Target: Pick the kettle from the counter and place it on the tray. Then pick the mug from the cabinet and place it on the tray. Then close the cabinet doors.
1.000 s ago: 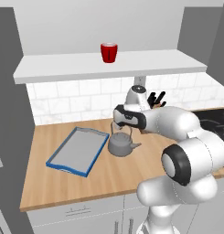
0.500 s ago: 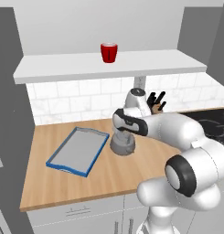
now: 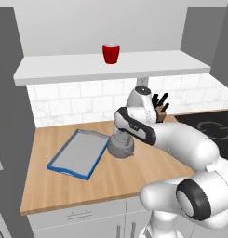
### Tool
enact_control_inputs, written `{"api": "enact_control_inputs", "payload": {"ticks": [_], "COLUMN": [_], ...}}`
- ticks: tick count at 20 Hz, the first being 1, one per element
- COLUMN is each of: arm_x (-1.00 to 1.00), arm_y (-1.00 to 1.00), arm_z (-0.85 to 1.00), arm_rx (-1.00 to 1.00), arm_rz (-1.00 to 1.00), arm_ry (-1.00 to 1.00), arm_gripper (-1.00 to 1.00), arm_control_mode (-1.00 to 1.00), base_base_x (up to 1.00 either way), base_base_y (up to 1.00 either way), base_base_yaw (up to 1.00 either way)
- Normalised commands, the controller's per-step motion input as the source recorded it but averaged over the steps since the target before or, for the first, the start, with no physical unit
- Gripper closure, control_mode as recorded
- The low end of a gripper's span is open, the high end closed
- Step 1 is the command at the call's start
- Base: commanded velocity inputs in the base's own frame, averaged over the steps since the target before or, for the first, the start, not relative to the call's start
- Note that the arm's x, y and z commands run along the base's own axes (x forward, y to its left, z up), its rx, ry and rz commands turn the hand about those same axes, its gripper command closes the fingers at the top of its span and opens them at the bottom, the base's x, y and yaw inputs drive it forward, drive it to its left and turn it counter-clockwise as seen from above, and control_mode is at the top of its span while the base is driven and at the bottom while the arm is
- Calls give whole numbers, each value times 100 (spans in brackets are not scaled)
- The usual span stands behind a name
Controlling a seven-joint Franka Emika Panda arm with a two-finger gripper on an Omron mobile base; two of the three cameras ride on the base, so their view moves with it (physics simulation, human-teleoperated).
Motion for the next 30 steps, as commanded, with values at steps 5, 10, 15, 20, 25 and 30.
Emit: {"api": "enact_control_inputs", "payload": {"ticks": [5, 10, 15, 20, 25, 30], "arm_x": [-17, 14, 33, 41, 35, 31], "arm_y": [80, 92, 73, 37, 7, -1], "arm_z": [41, 3, 2, -1, -5, -9], "arm_rx": [1, -1, 0, -5, -10, -11], "arm_rz": [5, 1, 0, 0, 0, 0], "arm_ry": [2, -11, -7, -2, 0, 0], "arm_gripper": [100, 100, 100, 100, 100, 100], "arm_control_mode": [-100, -100, -100, -100, -100, -100], "base_base_x": [0, 0, 0, 0, 0, 0], "base_base_y": [0, 0, 0, 0, 0, 0], "base_base_yaw": [0, 0, 0, 0, 0, 0]}}
